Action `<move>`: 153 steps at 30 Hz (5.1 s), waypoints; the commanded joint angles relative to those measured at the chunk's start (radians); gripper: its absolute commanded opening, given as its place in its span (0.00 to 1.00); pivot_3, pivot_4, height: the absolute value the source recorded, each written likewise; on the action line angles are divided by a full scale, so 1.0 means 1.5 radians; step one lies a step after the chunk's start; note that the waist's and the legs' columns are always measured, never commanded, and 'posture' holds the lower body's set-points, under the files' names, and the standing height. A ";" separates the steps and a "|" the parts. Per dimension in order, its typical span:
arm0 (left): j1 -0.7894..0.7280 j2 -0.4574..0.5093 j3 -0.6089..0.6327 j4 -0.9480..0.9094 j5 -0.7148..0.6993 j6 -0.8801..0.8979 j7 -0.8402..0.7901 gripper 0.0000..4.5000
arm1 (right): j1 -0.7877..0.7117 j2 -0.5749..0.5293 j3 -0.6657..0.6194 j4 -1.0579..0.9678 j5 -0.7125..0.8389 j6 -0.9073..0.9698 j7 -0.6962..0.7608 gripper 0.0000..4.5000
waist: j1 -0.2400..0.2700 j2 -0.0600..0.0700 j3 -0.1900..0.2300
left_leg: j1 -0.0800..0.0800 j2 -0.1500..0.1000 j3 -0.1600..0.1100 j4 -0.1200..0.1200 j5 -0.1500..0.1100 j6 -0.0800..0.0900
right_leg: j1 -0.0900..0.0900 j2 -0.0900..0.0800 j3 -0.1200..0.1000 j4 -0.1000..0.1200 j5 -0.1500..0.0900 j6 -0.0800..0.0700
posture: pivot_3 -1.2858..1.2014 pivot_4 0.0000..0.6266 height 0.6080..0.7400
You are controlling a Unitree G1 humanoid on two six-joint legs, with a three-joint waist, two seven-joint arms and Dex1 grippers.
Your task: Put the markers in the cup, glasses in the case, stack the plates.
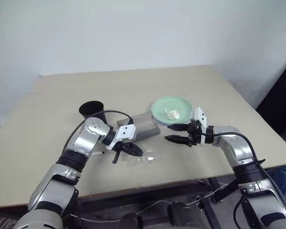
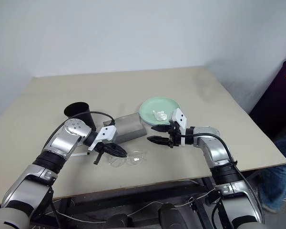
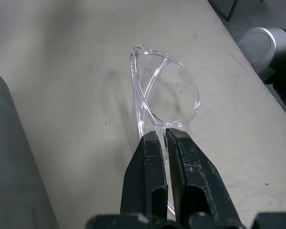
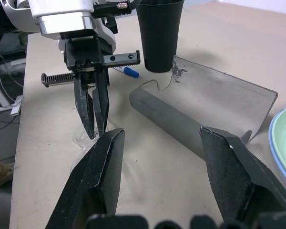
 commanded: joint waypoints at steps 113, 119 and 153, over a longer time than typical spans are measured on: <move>-0.338 -0.185 0.078 0.550 0.238 -0.156 0.353 0.01 | 0.116 0.093 -0.015 -0.095 0.011 -0.036 -0.219 0.61 | 0.032 -0.002 0.000 | -0.001 -0.002 -0.007 0.002 0.000 0.000 | 0.003 0.000 -0.003 0.000 0.001 0.002 | 0.52 0.00 0.97; -0.334 -0.187 0.077 0.556 0.237 -0.139 0.341 0.01 | 0.153 0.111 -0.016 -0.127 0.012 -0.035 -0.254 0.61 | 0.034 -0.002 0.000 | -0.001 -0.002 -0.008 0.002 0.000 0.000 | 0.003 0.000 -0.004 -0.001 0.000 0.002 | 0.52 0.00 0.97; -0.350 -0.198 0.110 0.565 0.225 -0.096 0.325 0.35 | 0.187 0.150 -0.001 -0.131 0.008 -0.058 -0.305 0.61 | 0.034 -0.002 0.000 | 0.000 -0.002 -0.010 0.003 0.000 0.000 | 0.006 0.000 -0.006 -0.001 0.000 0.002 | 0.52 0.00 0.97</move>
